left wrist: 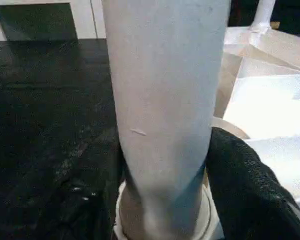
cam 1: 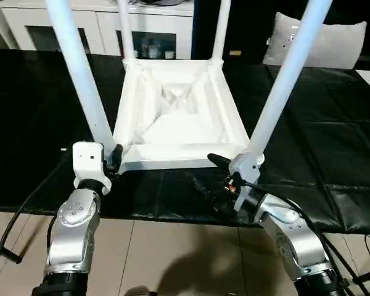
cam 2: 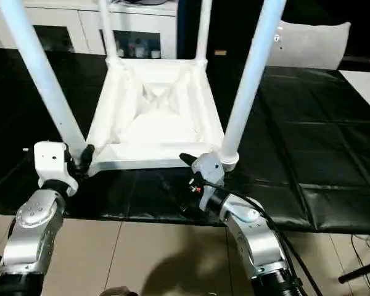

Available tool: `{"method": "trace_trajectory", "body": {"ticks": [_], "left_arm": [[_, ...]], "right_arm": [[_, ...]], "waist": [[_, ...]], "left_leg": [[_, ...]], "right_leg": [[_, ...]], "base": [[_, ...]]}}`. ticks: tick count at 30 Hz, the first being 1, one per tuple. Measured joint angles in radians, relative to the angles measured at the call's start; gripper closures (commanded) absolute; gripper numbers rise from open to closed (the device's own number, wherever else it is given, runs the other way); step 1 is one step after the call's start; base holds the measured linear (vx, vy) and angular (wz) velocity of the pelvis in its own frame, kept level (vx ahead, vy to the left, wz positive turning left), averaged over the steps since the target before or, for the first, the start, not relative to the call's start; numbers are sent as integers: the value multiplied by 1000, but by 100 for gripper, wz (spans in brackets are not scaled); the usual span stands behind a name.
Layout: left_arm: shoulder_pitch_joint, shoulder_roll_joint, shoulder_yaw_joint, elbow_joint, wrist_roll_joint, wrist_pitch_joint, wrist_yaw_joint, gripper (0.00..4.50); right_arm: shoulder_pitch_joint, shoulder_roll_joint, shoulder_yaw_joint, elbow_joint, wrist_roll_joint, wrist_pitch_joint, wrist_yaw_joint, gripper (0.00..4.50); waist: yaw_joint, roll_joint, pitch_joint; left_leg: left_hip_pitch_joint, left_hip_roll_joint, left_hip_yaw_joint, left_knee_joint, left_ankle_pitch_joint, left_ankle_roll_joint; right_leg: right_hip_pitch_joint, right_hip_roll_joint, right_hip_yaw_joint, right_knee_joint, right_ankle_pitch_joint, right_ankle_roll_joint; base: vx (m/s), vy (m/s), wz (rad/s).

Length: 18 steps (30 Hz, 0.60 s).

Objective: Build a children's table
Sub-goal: Flip table

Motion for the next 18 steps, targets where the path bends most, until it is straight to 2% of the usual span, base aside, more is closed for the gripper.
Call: {"method": "trace_trajectory", "body": {"ticks": [3, 12, 14, 18], "left_arm": [[-2, 0, 0, 7, -6, -7, -1, 241], [-15, -2, -1, 27, -15, -12, -11, 247], [-24, -15, 7, 25, -38, 12, -16, 247], [-37, -54, 51, -9, -111, 107, -13, 247]], "right_arm": [[0, 0, 3, 0, 0, 0, 7, 0], [0, 0, 21, 0, -4, 0, 19, 0], [0, 0, 21, 0, -4, 0, 19, 0], [0, 1, 21, 0, -8, 0, 9, 0]], "waist": [[1, 0, 0], [2, 1, 1], [4, 2, 1], [3, 11, 1]], "left_leg": [[0, 0, 0, 0, 0, 0], [0, 0, 0, 0, 0, 0], [0, 0, 0, 0, 0, 0], [1, 0, 1, 0, 0, 0]], "right_leg": [[0, 0, 0, 0, 0, 0], [0, 0, 0, 0, 1, -1], [1, 0, 0, 0, 1, -1], [1, -1, 0, 0, 1, -2]], "base": [[0, 0, 0], [0, 0, 0], [0, 0, 0], [0, 0, 0]]}}
